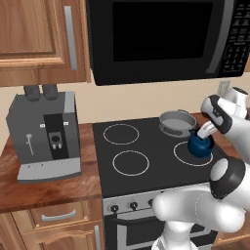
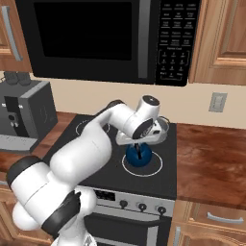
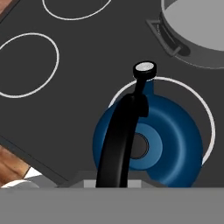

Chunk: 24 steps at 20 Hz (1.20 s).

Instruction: Pick the kettle from the counter and place it on a stove burner. Then turn the burner on.

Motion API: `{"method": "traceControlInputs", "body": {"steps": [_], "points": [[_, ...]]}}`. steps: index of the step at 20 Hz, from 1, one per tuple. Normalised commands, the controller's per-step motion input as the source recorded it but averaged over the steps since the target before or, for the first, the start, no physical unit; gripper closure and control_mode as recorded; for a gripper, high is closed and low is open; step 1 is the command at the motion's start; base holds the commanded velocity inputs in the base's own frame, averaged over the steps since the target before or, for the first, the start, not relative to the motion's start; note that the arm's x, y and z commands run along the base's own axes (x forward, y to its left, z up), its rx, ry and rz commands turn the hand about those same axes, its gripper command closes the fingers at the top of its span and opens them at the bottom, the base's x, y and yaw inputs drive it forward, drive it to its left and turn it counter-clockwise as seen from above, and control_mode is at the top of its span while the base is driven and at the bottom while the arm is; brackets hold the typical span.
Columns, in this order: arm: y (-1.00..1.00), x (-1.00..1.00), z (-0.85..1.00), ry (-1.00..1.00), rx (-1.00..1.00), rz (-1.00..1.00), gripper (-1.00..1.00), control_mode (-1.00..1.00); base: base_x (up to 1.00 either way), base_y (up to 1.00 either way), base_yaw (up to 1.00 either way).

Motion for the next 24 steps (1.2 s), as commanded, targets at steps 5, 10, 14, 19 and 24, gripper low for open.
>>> {"method": "traceControlInputs", "body": {"steps": [5, 10, 14, 19, 24], "points": [[0.00, 0.11, 0.00, 0.12, 0.14, 0.00, 1.00, -1.00, 0.00, 0.00, 0.00], [0.00, 0.08, 0.00, 0.13, 0.07, 0.00, 1.00, -1.00, 0.00, 0.00, 0.00], [0.00, 0.00, 0.00, 0.00, 0.00, 0.00, 1.00, -1.00, 0.00, 0.00, 0.00], [0.00, 0.11, 0.00, 0.00, 0.00, 0.00, 1.00, -1.00, 0.00, 0.00, 0.00], [0.00, 0.18, 0.00, 0.00, 0.00, 0.00, 1.00, -1.00, 0.00, 0.00, 0.00]]}}
